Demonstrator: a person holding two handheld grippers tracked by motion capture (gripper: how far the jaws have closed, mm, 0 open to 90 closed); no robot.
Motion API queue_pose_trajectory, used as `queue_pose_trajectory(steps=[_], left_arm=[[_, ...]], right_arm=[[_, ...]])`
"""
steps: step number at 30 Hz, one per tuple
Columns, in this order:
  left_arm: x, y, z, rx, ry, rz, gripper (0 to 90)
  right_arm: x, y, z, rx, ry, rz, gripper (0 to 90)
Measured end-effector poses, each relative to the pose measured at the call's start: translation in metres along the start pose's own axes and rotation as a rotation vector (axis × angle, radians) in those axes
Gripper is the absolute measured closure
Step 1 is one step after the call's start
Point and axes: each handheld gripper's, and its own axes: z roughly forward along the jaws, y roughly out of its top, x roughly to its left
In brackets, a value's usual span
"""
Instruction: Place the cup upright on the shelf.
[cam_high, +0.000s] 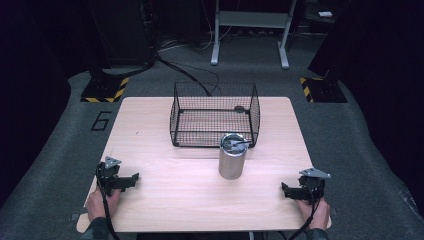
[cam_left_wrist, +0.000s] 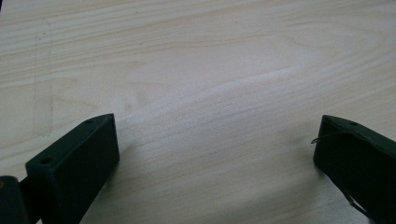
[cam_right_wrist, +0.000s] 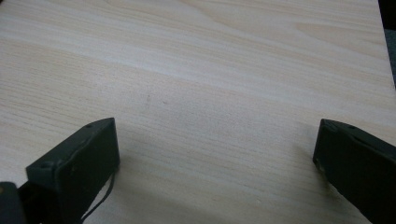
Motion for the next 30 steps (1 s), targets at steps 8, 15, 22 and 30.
queue_pose_trajectory(steps=[8,15,22,30], left_arm=[[0.000,0.000,0.000,0.005,-0.002,0.002,0.1],[0.000,0.000,0.000,0.005,-0.003,0.001,0.1],[0.000,0.000,0.000,0.005,-0.002,0.002,0.1],[0.000,0.000,0.000,0.005,-0.002,0.002,0.1]], right_arm=[[0.000,0.000,0.000,0.000,0.000,0.000,0.0],[0.000,0.001,0.001,0.003,-0.003,0.002,0.0],[0.001,0.005,0.001,0.036,-0.019,0.026,0.0],[0.005,0.010,-0.006,0.052,-0.007,0.029,0.0]])
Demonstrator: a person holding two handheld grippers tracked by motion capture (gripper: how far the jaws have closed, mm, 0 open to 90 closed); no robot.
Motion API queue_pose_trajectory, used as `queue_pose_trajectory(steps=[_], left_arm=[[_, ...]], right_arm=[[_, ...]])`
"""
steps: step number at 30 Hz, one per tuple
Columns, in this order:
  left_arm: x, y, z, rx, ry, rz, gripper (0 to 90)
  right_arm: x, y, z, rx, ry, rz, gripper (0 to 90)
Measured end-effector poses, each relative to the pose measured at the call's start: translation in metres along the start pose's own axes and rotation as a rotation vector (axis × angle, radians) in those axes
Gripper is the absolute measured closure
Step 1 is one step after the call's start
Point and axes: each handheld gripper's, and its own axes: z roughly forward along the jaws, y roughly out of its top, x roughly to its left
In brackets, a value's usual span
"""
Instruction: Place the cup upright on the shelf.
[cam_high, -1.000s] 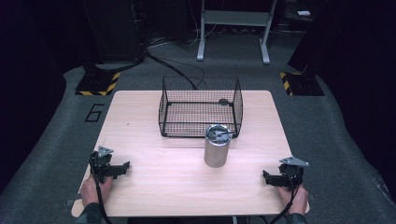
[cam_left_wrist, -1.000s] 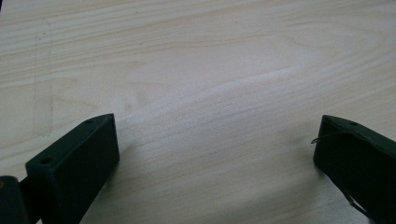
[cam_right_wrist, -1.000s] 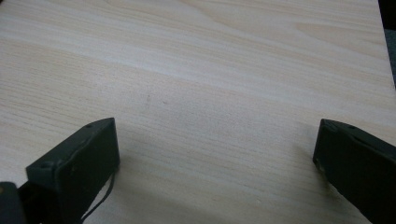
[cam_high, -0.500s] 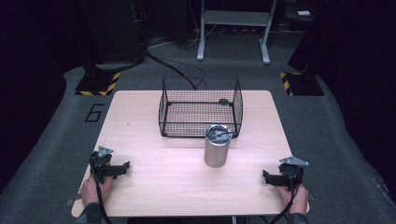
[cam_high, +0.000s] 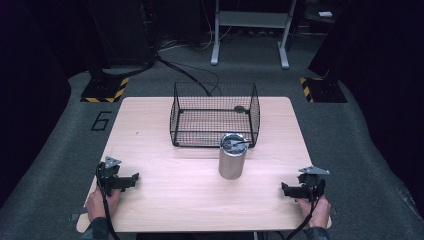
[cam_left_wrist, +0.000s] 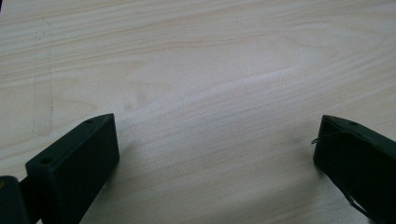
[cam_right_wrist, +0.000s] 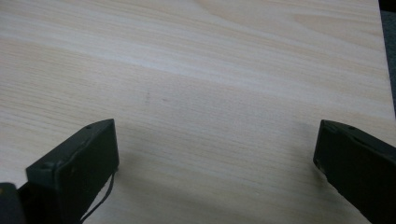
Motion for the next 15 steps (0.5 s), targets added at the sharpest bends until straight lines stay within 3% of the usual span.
queue_pose_trajectory(steps=[11,15], left_arm=[[0.000,0.000,0.000,-0.001,0.000,-0.001,0.1],[0.000,0.000,0.000,0.000,0.000,-0.001,0.1]], right_arm=[[0.016,0.013,-0.015,-0.022,0.043,-0.012,0.0],[0.025,0.019,-0.022,-0.026,0.057,-0.037,0.0]])
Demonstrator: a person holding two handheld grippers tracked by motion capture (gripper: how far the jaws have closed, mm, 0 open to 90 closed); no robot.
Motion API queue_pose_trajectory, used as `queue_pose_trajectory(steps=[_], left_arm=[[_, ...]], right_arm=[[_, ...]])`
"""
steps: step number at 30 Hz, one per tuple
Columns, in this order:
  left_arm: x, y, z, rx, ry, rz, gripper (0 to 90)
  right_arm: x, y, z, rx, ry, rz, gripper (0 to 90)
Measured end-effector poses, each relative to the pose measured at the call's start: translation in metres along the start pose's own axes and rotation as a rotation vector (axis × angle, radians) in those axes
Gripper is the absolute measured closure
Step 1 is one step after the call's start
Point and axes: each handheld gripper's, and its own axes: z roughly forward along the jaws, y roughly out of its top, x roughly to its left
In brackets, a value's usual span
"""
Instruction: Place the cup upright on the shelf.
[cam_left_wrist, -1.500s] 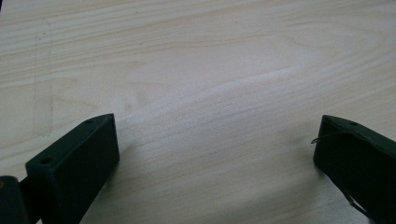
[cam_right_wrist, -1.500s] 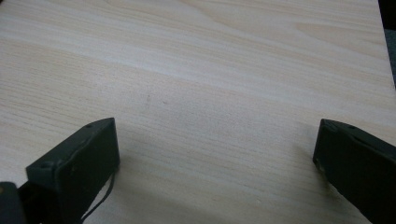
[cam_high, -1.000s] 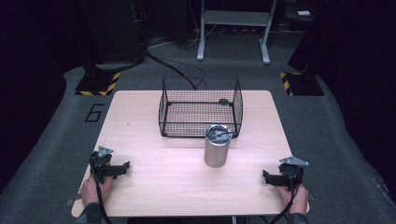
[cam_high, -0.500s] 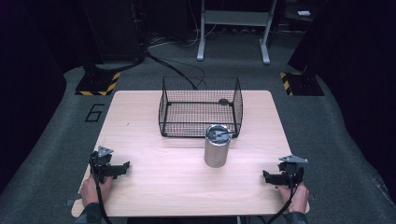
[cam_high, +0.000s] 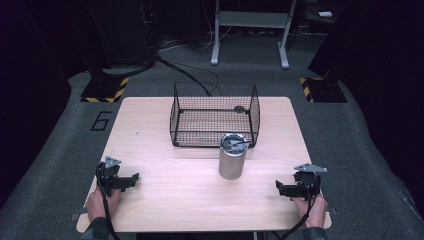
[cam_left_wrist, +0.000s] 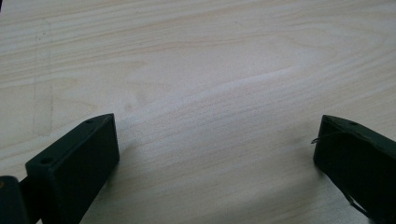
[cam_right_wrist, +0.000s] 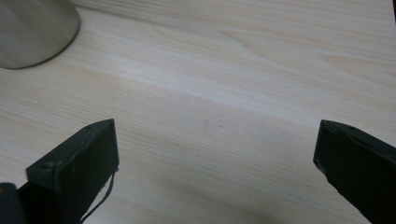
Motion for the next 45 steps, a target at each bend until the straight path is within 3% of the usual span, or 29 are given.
queue_pose_trajectory(steps=[11,30,45], left_arm=[[0.000,0.000,0.000,0.000,-0.001,-0.001,0.1],[0.000,0.000,0.000,0.000,-0.002,0.000,0.1],[0.000,0.000,0.000,0.000,-0.002,-0.001,0.1]], right_arm=[[0.024,0.021,-0.012,-0.028,0.069,-0.049,0.0],[0.066,0.052,-0.016,-0.055,0.157,-0.128,0.0],[0.111,0.088,-0.007,-0.105,0.212,-0.208,0.0]])
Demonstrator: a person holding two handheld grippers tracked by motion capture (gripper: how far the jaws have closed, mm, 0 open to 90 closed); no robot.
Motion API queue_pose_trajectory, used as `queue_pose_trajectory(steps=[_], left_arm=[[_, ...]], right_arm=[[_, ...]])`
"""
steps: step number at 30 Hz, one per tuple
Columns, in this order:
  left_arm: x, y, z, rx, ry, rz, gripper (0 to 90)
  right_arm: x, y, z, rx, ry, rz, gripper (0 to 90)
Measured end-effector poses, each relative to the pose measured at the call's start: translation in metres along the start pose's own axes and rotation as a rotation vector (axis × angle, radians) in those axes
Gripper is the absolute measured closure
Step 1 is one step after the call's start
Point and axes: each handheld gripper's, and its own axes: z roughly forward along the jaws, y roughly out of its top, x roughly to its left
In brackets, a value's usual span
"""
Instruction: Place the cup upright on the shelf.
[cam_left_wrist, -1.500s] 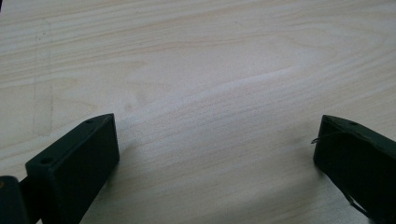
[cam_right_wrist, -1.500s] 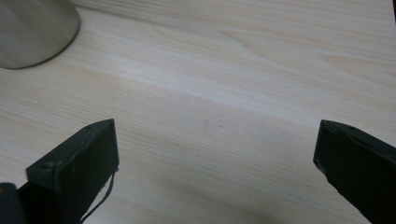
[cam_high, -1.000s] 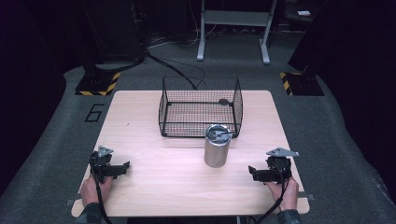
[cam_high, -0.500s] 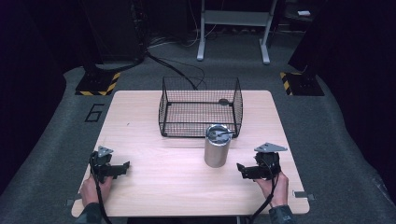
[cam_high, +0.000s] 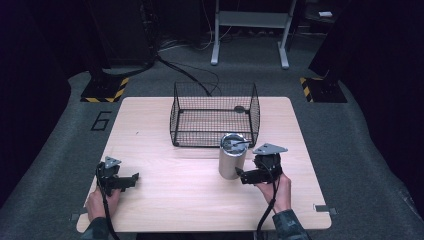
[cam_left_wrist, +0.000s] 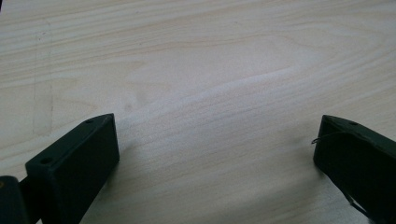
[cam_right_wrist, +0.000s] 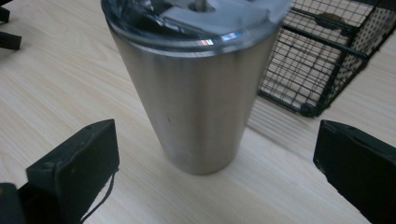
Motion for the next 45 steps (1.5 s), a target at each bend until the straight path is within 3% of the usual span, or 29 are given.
queue_pose_trajectory(steps=[16,23,36,45], left_arm=[[0.000,0.000,0.000,0.001,0.000,0.001,0.1],[0.000,0.000,0.000,0.001,0.001,0.002,0.1],[0.000,0.000,0.000,0.001,0.001,0.002,0.1],[0.000,0.000,0.000,0.001,0.001,0.001,0.1]], right_arm=[[0.011,0.025,0.032,-0.089,-0.015,0.015,0.0],[0.013,0.027,0.044,-0.096,-0.036,0.022,0.6],[0.011,0.025,0.059,-0.082,-0.023,0.052,0.7],[0.012,0.023,0.061,-0.104,-0.044,0.028,2.7]])
